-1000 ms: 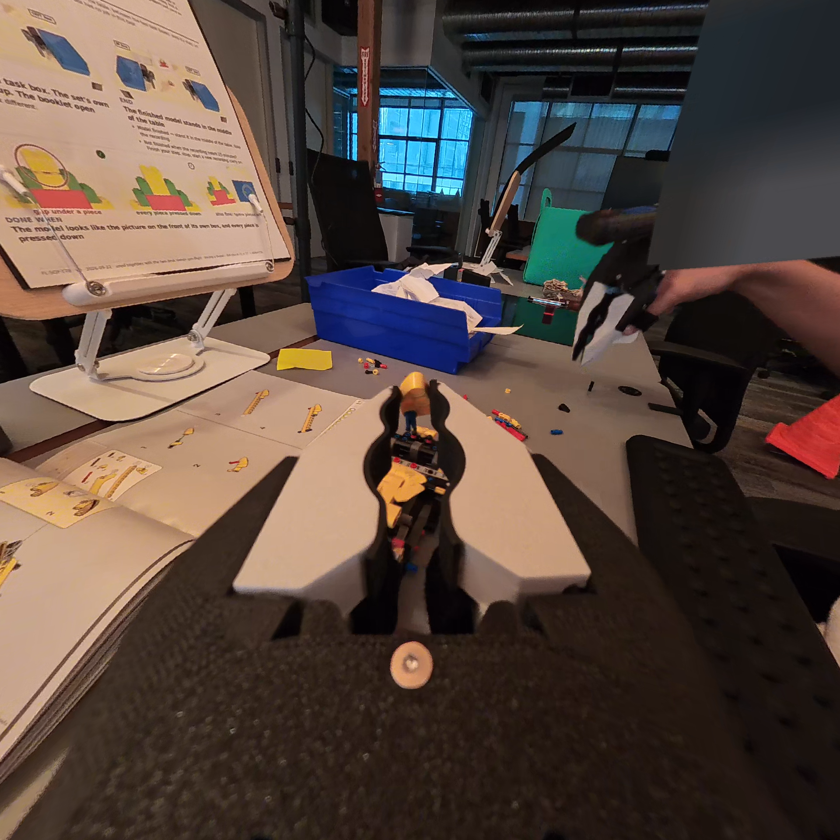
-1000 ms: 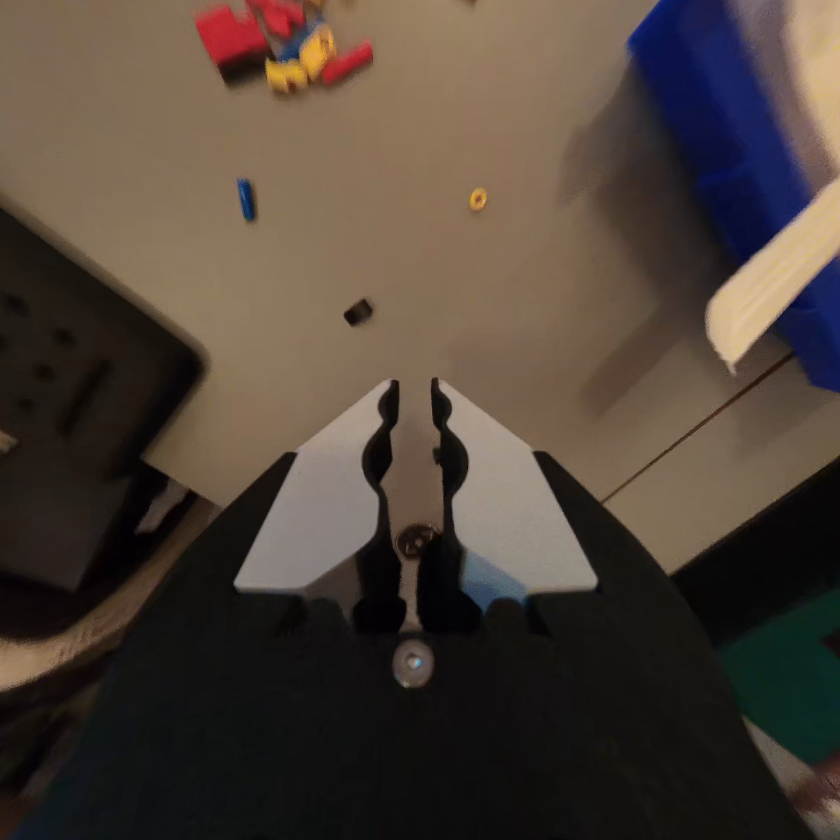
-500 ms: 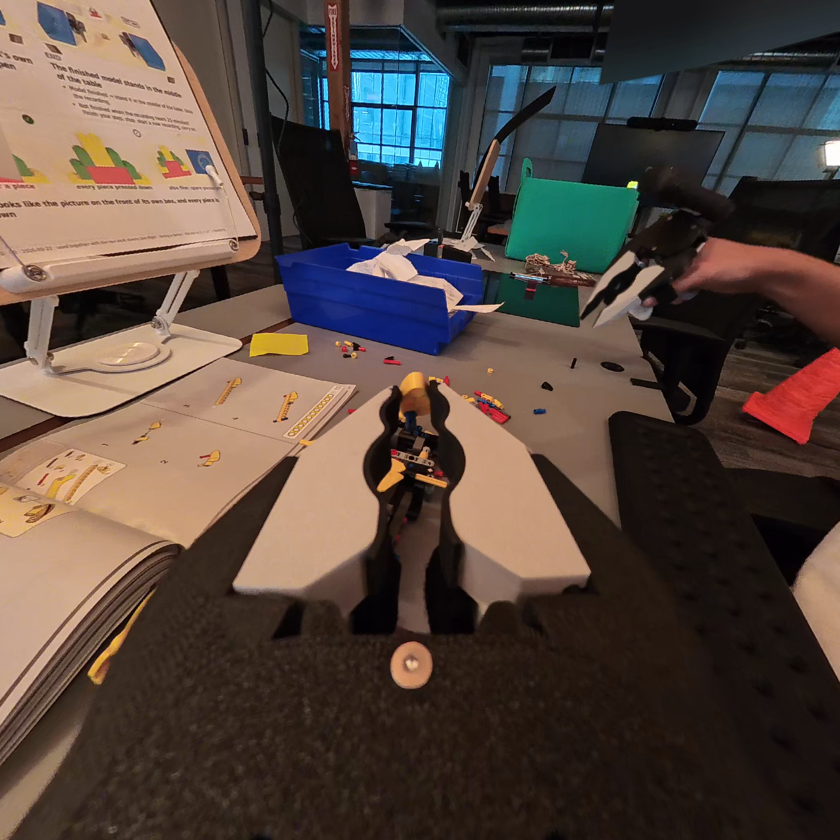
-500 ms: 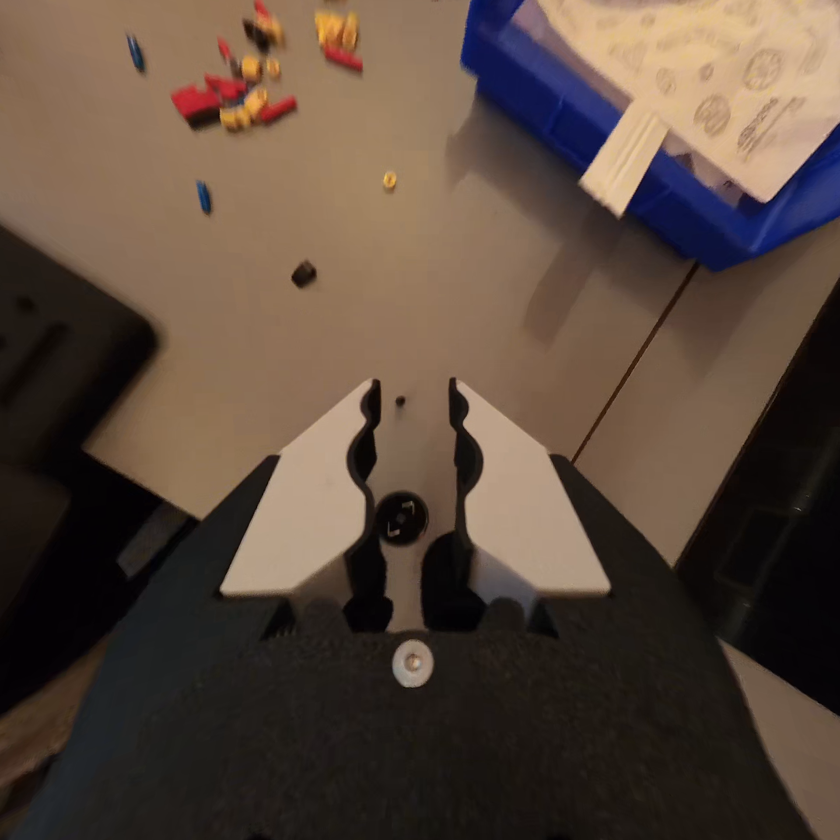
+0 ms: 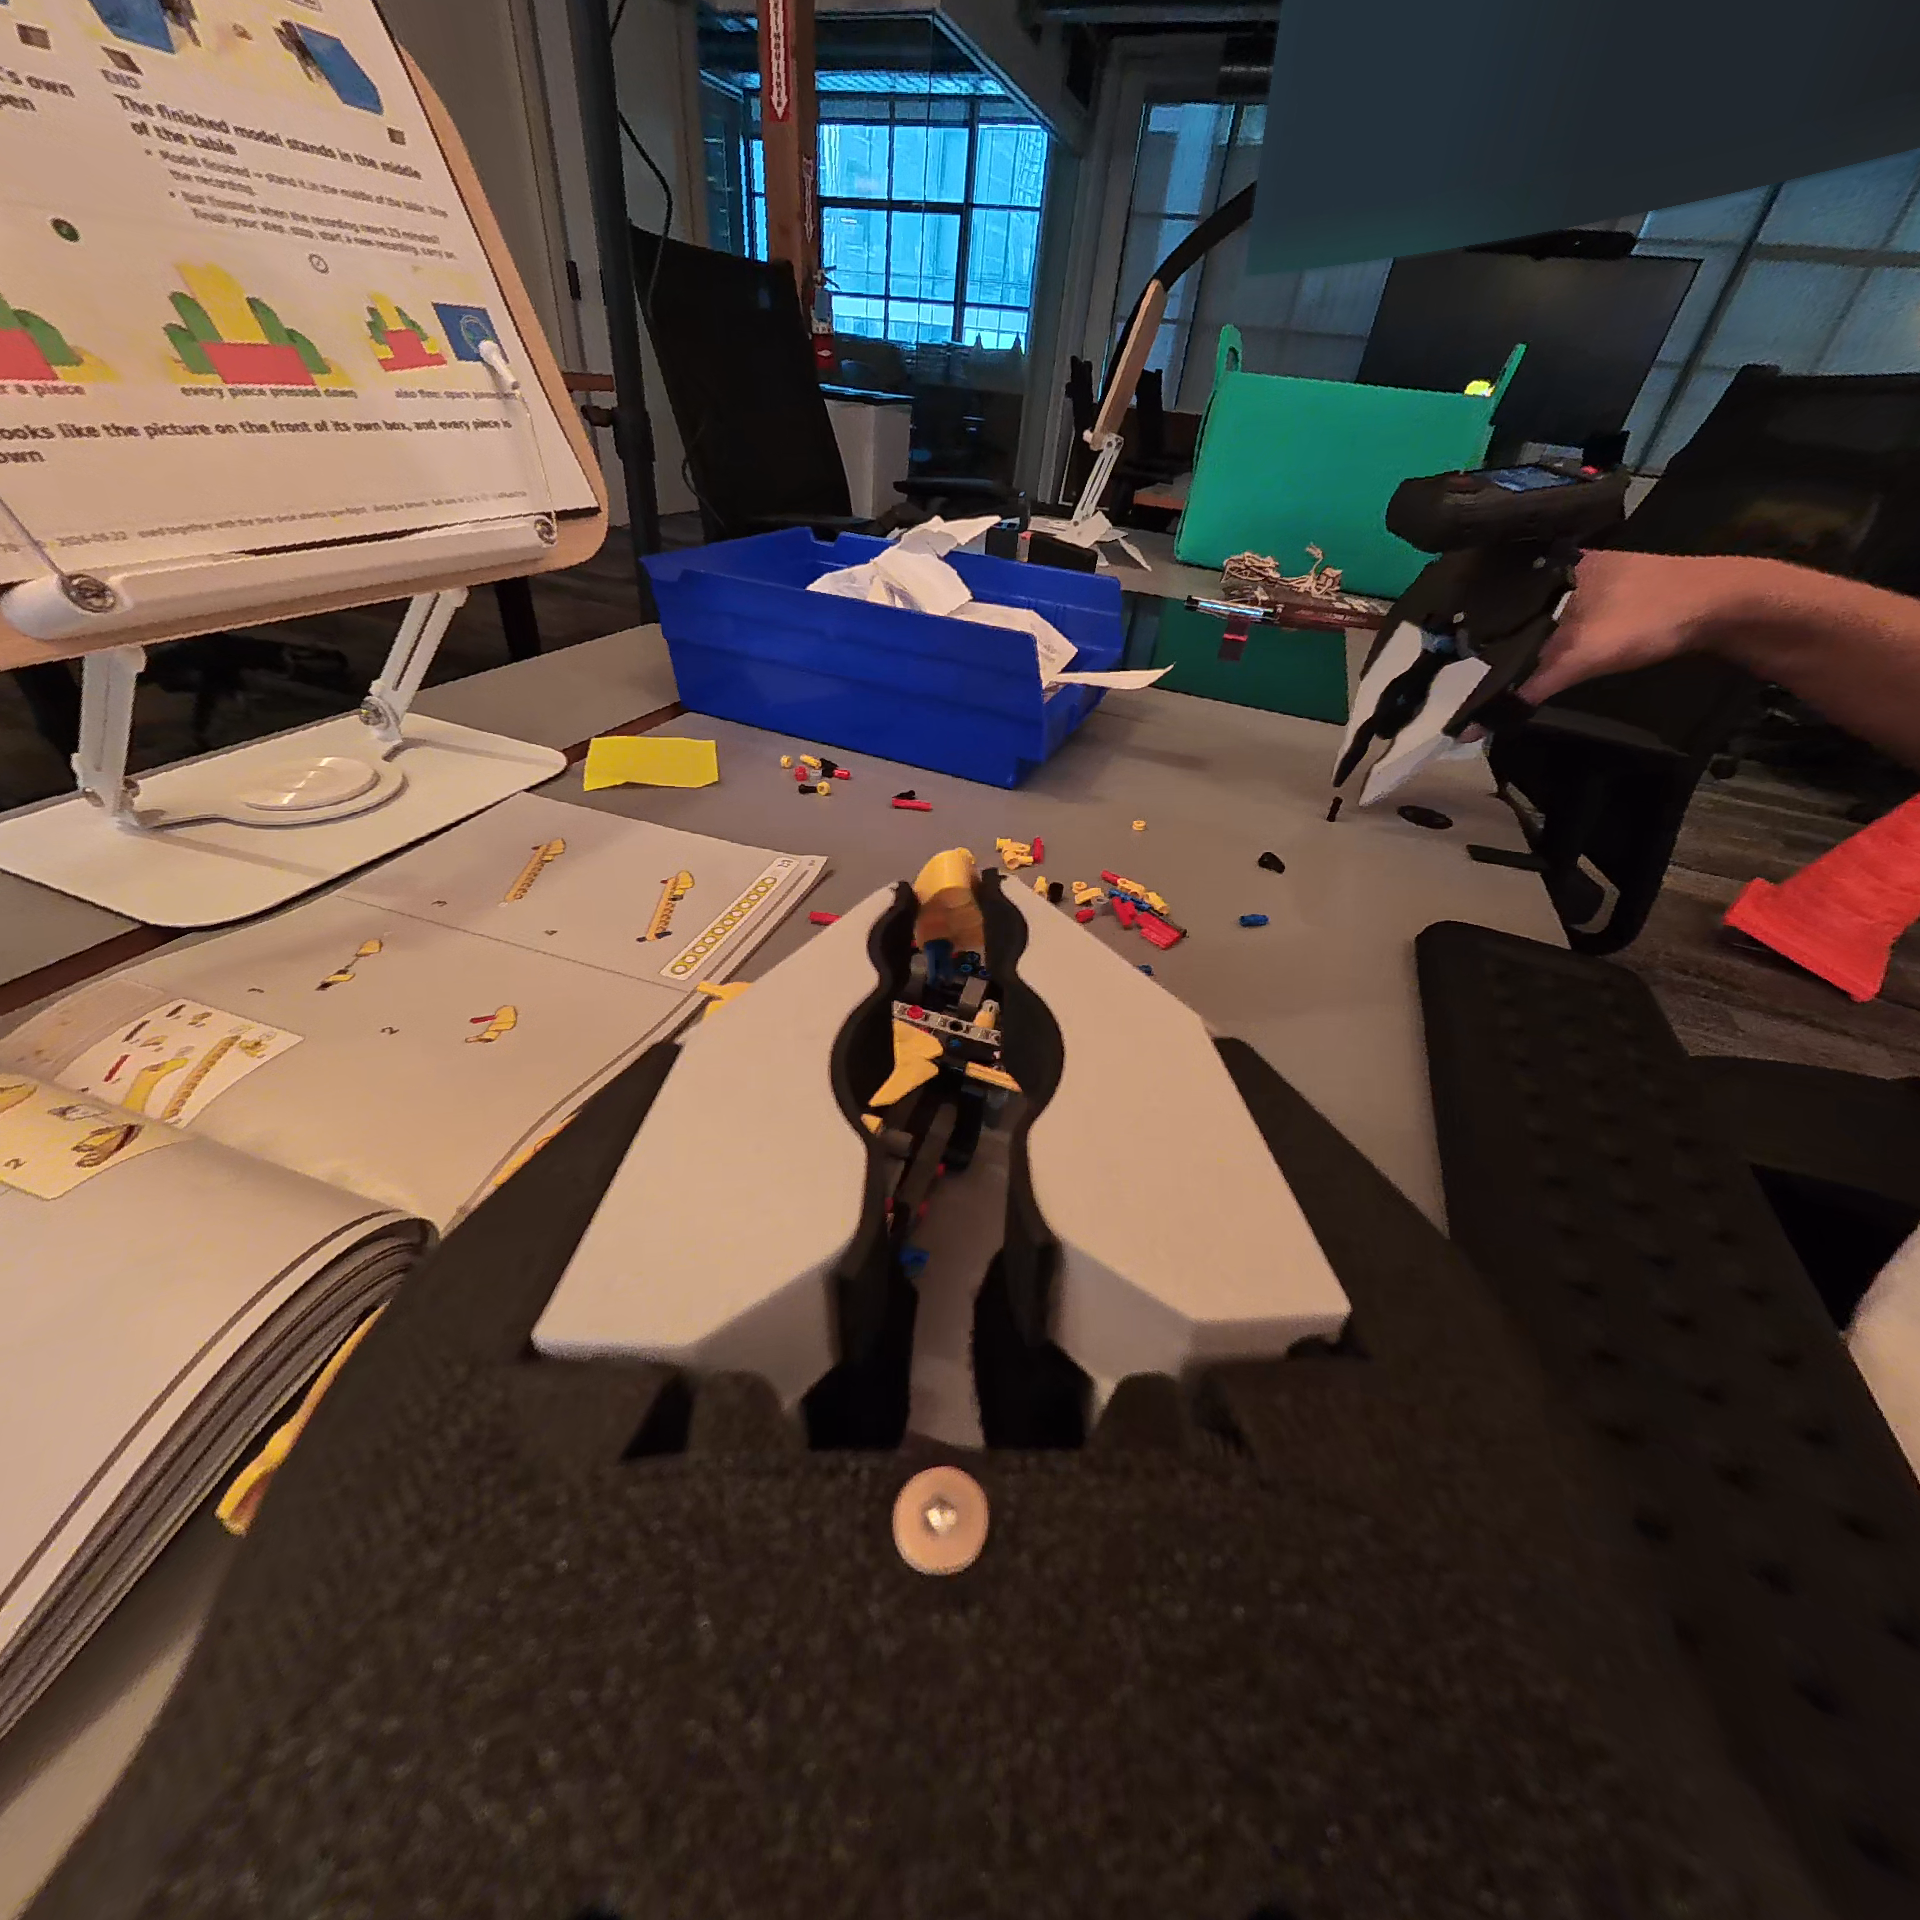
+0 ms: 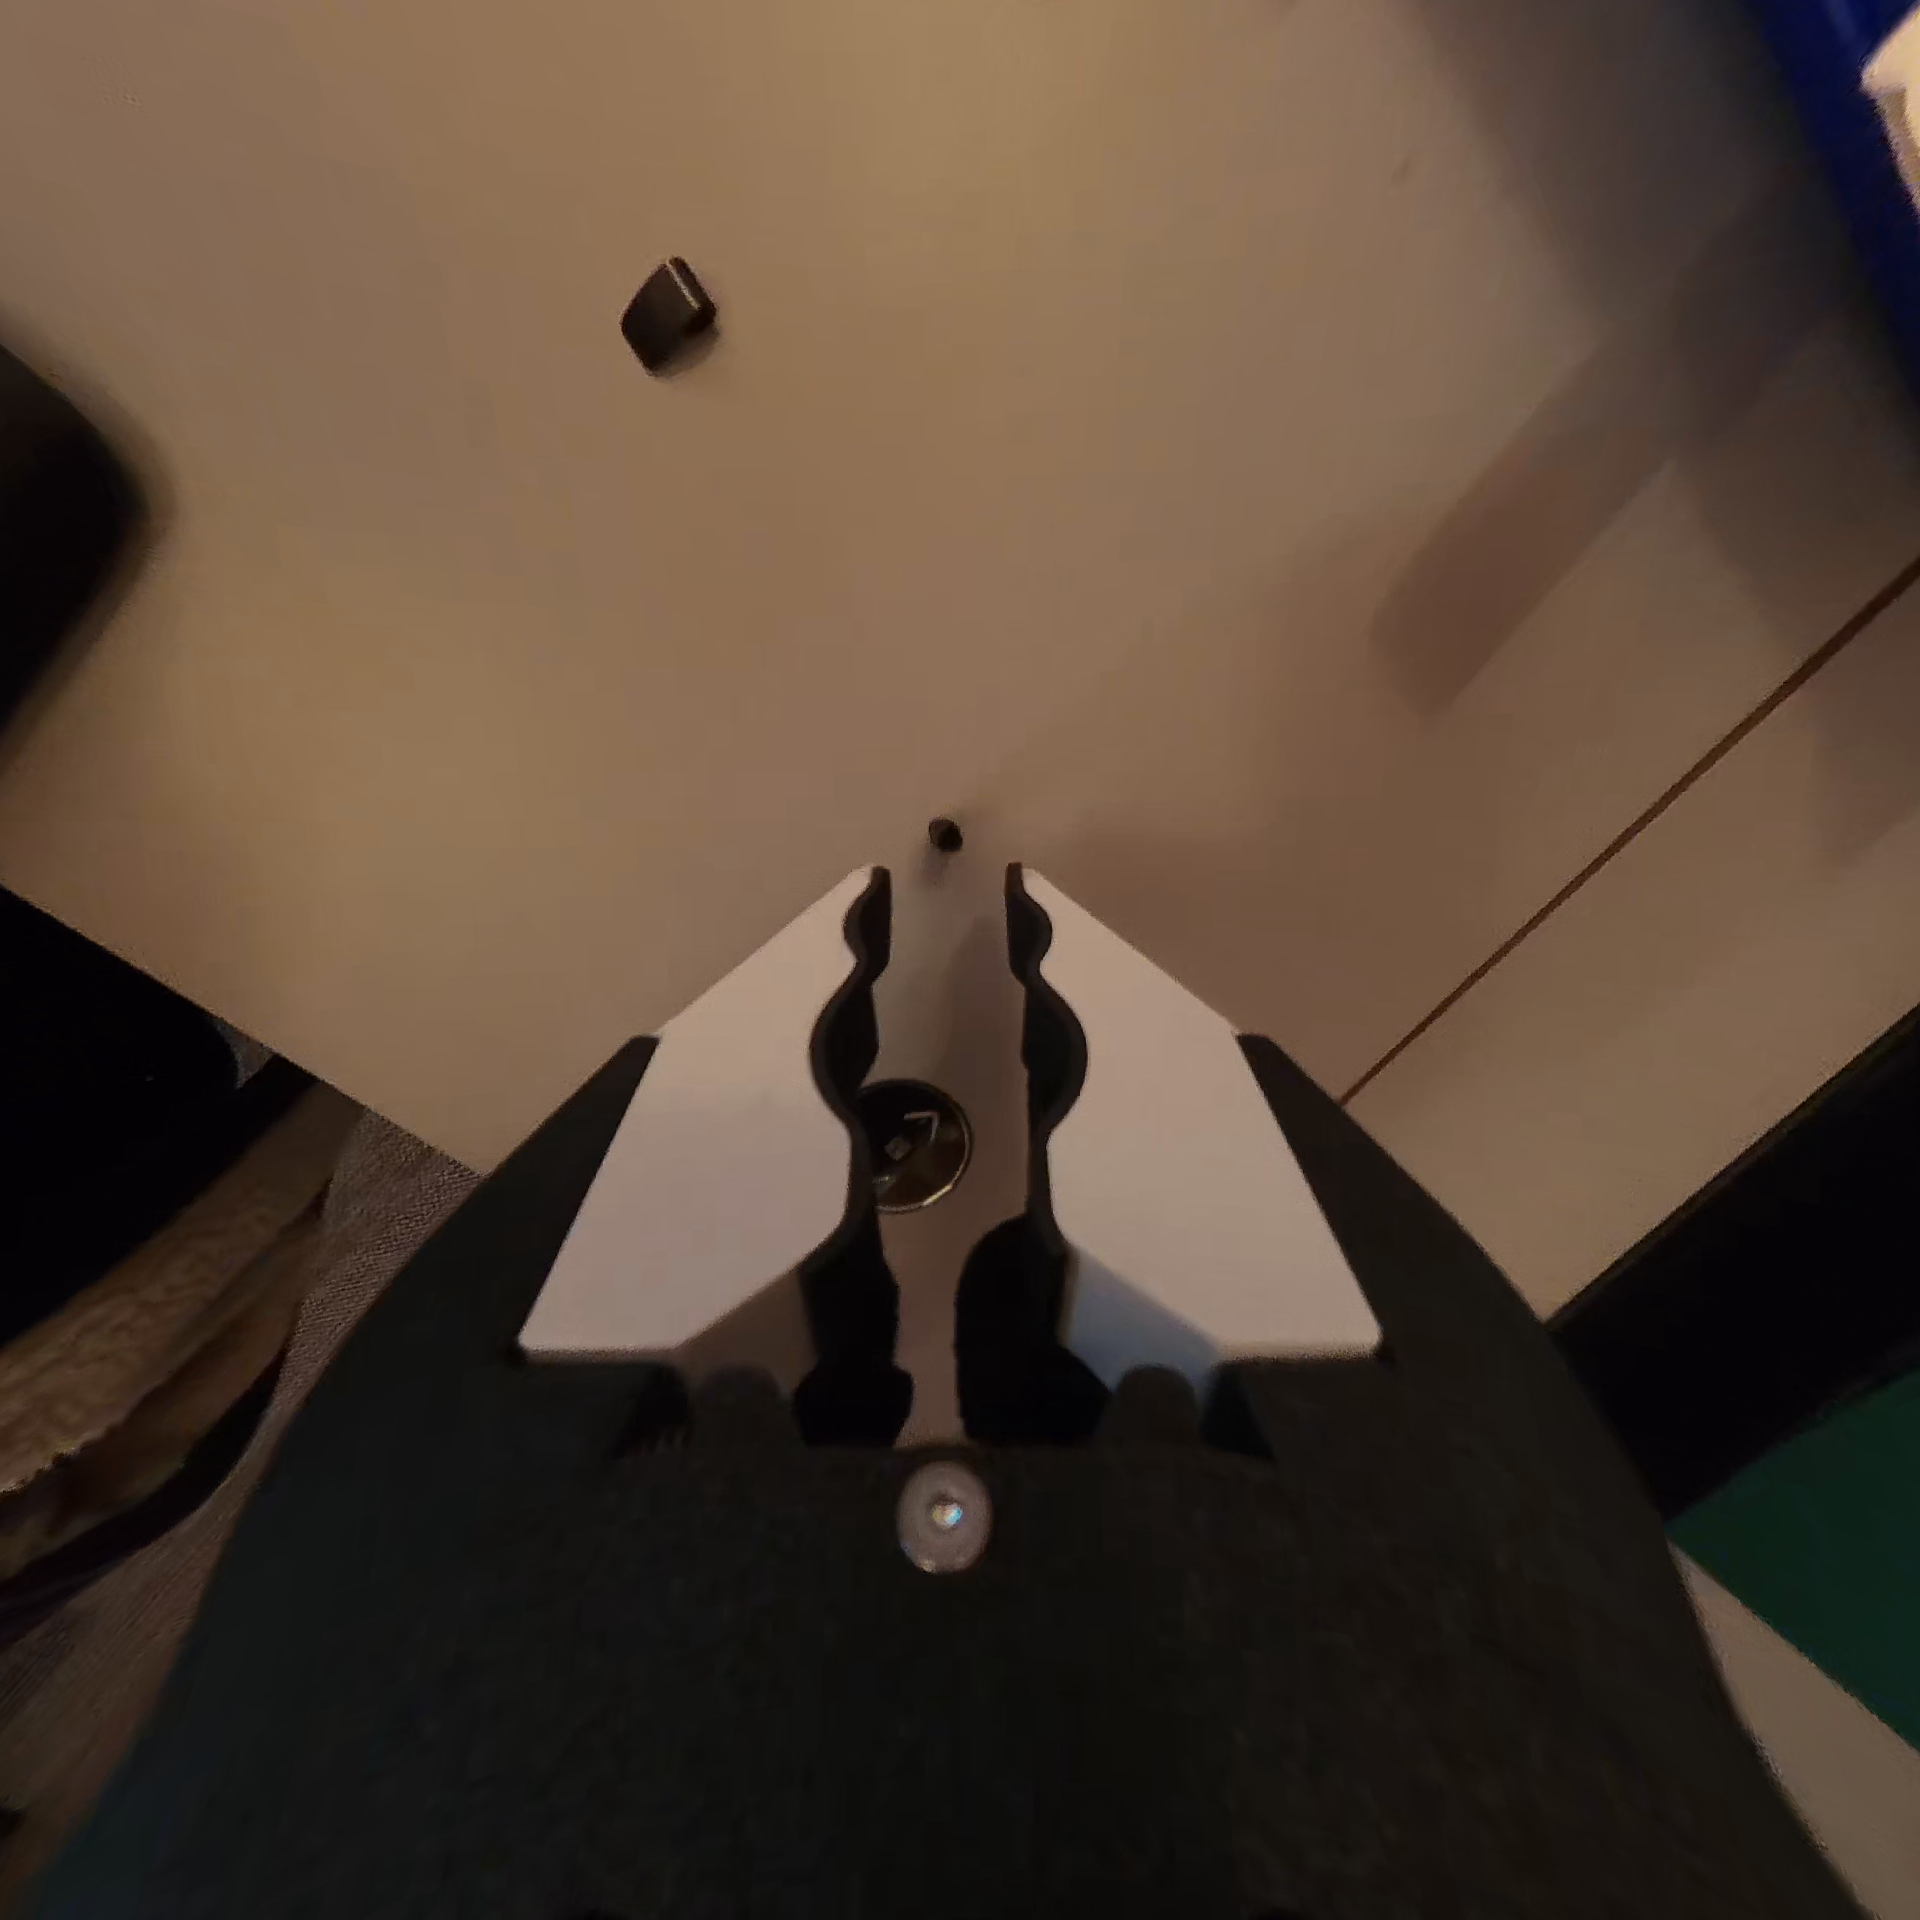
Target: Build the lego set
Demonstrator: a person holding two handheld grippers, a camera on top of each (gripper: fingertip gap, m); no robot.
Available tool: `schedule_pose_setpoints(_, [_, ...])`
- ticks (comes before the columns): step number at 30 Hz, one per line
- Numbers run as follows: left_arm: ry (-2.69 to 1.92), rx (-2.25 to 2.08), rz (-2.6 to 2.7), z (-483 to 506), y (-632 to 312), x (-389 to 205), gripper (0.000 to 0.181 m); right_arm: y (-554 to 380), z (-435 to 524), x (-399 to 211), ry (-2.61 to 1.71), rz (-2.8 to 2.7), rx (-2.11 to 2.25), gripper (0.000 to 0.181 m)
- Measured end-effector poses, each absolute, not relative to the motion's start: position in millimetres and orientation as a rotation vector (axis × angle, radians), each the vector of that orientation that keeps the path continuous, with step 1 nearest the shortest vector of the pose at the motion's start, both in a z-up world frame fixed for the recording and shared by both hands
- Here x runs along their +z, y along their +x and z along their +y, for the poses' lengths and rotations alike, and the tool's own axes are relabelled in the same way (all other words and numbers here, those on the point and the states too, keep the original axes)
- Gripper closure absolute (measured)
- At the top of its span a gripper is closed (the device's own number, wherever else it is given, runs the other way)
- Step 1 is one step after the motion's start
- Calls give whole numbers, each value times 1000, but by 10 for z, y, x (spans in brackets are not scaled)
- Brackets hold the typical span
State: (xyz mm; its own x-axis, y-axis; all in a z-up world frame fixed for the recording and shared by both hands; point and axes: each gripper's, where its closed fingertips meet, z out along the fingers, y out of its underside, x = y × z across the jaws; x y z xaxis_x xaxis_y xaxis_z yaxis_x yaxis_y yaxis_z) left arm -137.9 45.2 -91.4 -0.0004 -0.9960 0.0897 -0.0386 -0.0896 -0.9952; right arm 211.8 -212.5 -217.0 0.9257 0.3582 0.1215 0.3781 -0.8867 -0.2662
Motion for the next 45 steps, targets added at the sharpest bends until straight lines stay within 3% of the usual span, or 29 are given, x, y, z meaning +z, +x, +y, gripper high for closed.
schedule_pose_setpoints(24, [-1296, -1253, 1212, 413, -1354, -933, 169, 1993, -1927, -2173, -2729, -634, -108, 177])
schedule_pose_setpoints(27, [-1262, -1306, 1203, 352, -1357, -876, 169, 1473, -1475, -1751, -2452, -649, -6, 177])
schedule_pose_setpoints(31, [-1127, -1404, 1182, 186, -1372, -711, 169, -19, -713, -983, -1943, -631, 358, 178])
schedule_pose_setpoints(35, [-1018, -1504, 1193, -4, -1413, -596, 169, -969, -237, -672, -1743, -648, 555, 178])
schedule_pose_setpoints(45, [-951, -1288, 1321, -107, -1379, -689, 169, -1428, -27, -682, -1758, -858, 635, 177])
